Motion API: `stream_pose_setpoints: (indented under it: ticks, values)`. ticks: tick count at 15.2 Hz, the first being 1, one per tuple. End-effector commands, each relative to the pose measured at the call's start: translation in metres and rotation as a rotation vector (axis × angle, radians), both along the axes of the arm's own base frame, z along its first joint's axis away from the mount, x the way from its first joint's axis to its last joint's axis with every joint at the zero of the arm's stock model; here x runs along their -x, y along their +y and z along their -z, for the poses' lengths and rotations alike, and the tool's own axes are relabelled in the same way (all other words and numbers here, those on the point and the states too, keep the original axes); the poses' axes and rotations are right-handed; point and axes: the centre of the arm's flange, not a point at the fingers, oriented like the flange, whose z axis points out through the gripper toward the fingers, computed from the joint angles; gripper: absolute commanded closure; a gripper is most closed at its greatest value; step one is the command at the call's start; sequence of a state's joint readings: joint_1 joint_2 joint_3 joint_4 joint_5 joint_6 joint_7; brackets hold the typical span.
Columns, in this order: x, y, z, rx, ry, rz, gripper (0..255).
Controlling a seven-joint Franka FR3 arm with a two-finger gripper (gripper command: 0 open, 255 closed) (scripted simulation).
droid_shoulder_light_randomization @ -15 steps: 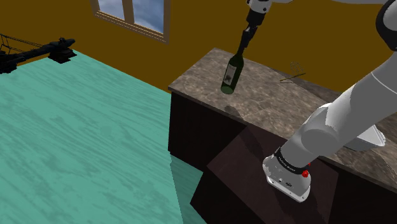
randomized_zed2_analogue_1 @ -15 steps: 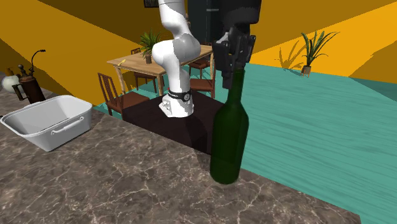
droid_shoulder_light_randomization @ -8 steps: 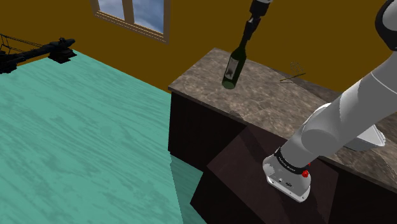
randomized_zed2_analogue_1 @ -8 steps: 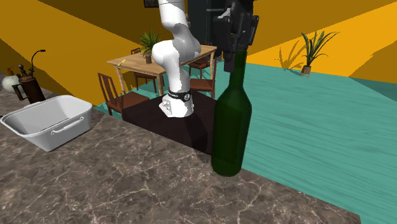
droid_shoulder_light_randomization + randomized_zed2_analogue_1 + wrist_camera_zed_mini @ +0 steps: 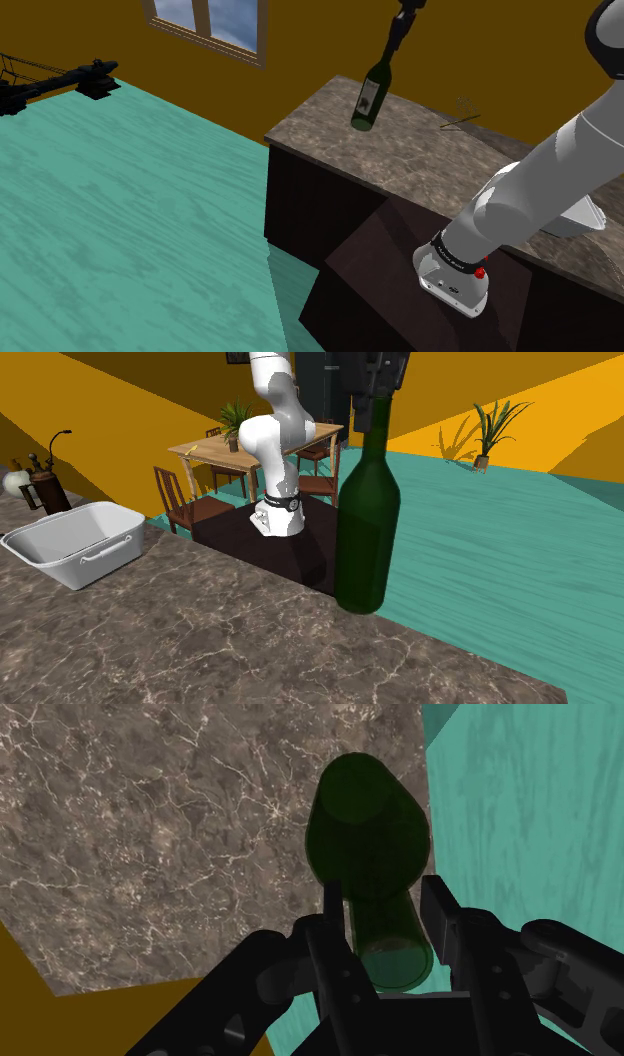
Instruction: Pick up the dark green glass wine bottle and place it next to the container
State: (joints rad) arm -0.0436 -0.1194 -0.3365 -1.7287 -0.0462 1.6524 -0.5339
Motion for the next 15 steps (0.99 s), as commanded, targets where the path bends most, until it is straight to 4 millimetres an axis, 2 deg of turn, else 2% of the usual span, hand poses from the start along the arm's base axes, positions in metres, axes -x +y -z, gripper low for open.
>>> stream_pose_setpoints:
  ticks: [1, 8, 15]
  values:
    - [0.0, 0.0, -0.012, 0.0, 0.0, 0.0, 255]
    - [0.0, 0.0, -0.047, 0.0, 0.0, 0.0, 255]
    - [0.089, -0.022, -0.047, 0.0, 0.0, 0.0, 255]
